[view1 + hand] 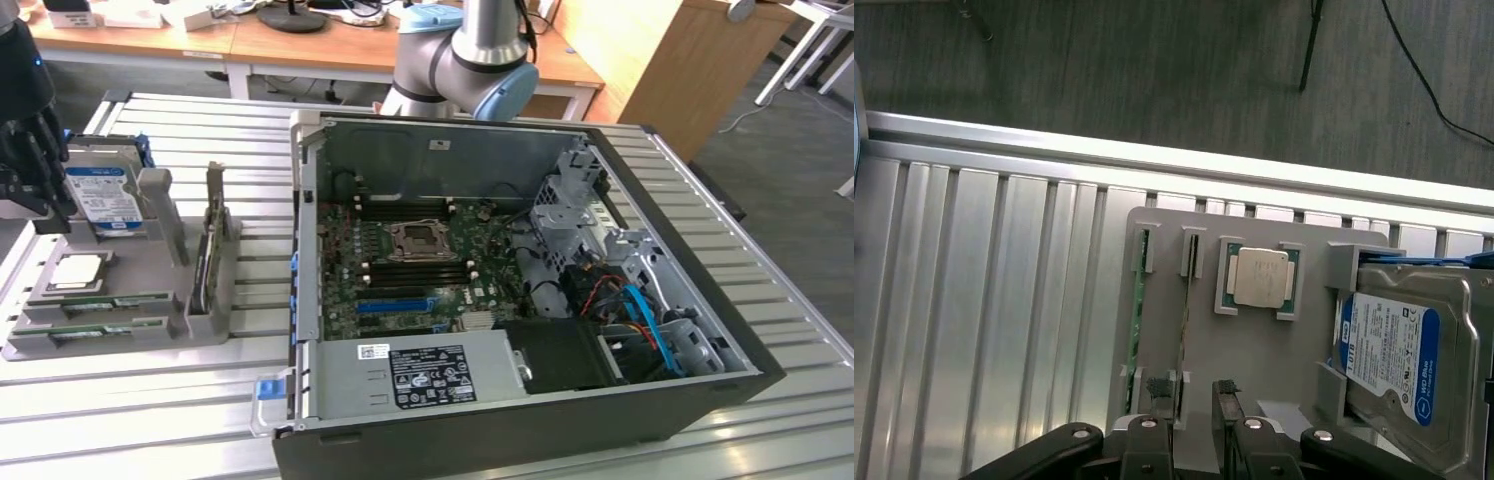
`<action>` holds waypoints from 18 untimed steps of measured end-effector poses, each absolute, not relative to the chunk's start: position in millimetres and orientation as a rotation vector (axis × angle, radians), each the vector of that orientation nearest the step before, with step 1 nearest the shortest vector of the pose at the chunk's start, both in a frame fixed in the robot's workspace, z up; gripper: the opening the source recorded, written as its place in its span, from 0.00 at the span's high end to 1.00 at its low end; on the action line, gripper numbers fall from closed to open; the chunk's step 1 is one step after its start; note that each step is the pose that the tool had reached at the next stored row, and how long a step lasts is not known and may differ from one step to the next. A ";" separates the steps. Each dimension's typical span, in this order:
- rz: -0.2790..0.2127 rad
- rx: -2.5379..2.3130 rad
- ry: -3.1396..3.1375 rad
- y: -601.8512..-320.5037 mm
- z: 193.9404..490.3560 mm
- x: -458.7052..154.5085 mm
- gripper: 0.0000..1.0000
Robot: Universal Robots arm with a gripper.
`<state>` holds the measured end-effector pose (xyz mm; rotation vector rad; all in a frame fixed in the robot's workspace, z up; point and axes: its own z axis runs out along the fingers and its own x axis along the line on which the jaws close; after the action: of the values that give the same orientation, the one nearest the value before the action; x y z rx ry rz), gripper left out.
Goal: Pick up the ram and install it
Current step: 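Pick up the ram and move it above insertion slot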
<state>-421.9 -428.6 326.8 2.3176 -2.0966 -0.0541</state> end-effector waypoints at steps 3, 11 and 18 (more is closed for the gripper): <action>-0.054 2.317 -2.097 -428.6 326.9 -421.9 0.70; -0.054 2.317 -2.098 -428.6 326.3 -421.9 0.70; -0.055 2.312 -2.104 -428.6 318.6 -422.0 0.70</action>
<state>-422.0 -428.6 318.6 2.3116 -2.1041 -0.0548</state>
